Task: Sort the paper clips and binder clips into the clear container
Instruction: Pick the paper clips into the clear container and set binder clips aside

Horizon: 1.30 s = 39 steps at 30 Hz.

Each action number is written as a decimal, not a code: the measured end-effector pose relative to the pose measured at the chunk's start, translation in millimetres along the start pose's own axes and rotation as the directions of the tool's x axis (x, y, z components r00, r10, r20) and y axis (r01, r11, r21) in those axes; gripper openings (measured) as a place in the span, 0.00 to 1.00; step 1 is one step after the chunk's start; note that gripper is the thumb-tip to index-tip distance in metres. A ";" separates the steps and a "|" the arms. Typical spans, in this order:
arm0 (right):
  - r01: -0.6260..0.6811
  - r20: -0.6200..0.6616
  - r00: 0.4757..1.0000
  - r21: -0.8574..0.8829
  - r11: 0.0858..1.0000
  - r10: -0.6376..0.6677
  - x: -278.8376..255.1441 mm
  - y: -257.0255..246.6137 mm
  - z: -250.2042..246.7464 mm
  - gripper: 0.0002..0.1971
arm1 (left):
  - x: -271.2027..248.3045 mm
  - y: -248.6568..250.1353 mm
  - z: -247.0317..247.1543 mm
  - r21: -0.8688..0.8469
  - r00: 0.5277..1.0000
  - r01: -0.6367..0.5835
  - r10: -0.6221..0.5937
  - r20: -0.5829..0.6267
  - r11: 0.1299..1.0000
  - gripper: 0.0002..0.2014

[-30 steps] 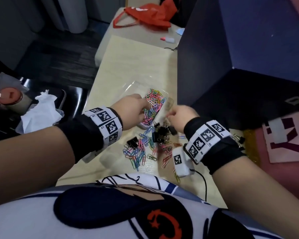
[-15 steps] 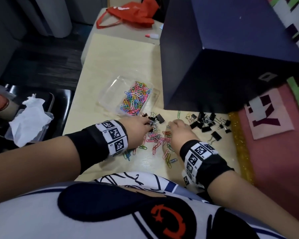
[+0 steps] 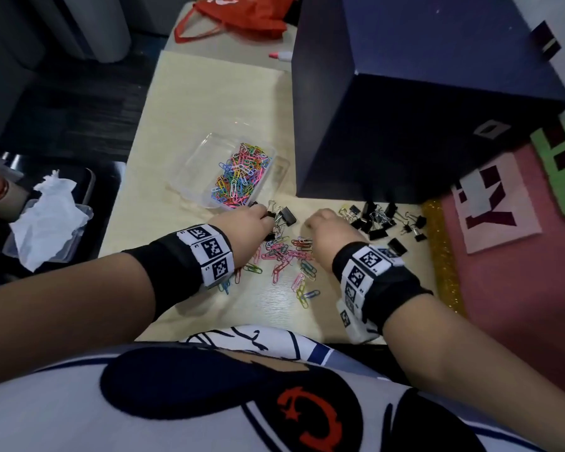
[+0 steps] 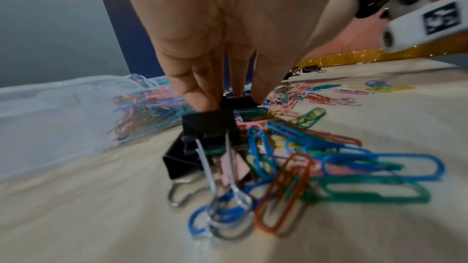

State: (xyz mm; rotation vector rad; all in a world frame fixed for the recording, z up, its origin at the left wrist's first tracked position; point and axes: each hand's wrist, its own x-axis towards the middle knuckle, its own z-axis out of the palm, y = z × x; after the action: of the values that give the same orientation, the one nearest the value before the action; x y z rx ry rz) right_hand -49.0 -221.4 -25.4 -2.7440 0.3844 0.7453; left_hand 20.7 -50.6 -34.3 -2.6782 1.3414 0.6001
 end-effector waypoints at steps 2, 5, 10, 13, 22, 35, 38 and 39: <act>0.074 -0.040 0.996 -0.003 0.997 -0.074 -7.0 -1.7 9.1 0.25 | 0.8 1.6 0.8 -0.006 1.000 0.010 -0.010 -0.027 1.000 0.22; 0.047 -0.101 0.994 0.074 0.996 -0.039 -10.0 3.2 11.3 0.20 | 1.4 6.4 -0.3 -0.019 0.998 0.034 -0.035 -0.043 0.999 0.19; -0.172 -0.130 0.974 0.116 0.978 0.187 -1.0 17.2 -8.2 0.22 | 2.6 11.9 -4.4 -0.020 0.997 0.058 -0.059 -0.054 0.998 0.20; -0.215 -0.037 0.975 0.116 0.970 0.221 2.0 21.6 -10.9 0.27 | 2.7 14.5 -8.0 -0.019 0.996 0.059 -0.060 -0.064 0.998 0.21; -0.004 -0.154 0.988 0.108 0.994 0.021 3.2 20.1 2.4 0.20 | 1.3 16.4 -11.1 -0.011 0.997 0.065 -0.065 -0.047 0.998 0.23; 0.020 -0.206 0.978 0.255 0.967 0.035 -3.5 16.4 -4.2 0.10 | 10.6 17.5 -29.4 -0.397 0.950 -0.061 -0.069 -0.306 0.916 0.20; 0.034 -0.281 0.957 0.344 0.938 0.068 -7.0 20.3 -9.8 0.13 | 17.0 21.7 -36.6 -0.475 0.932 -0.124 -0.062 -0.356 0.871 0.19; 0.064 -0.308 0.949 0.398 0.915 0.068 -8.4 20.9 -11.3 0.14 | 19.4 23.9 -38.4 -0.495 0.922 -0.153 -0.057 -0.384 0.855 0.18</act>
State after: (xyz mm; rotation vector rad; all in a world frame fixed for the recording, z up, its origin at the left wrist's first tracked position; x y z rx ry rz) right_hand -57.6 -243.0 -15.5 -2.4564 0.5396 0.1847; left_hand 24.1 -89.3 -4.0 -3.3551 1.5205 0.5107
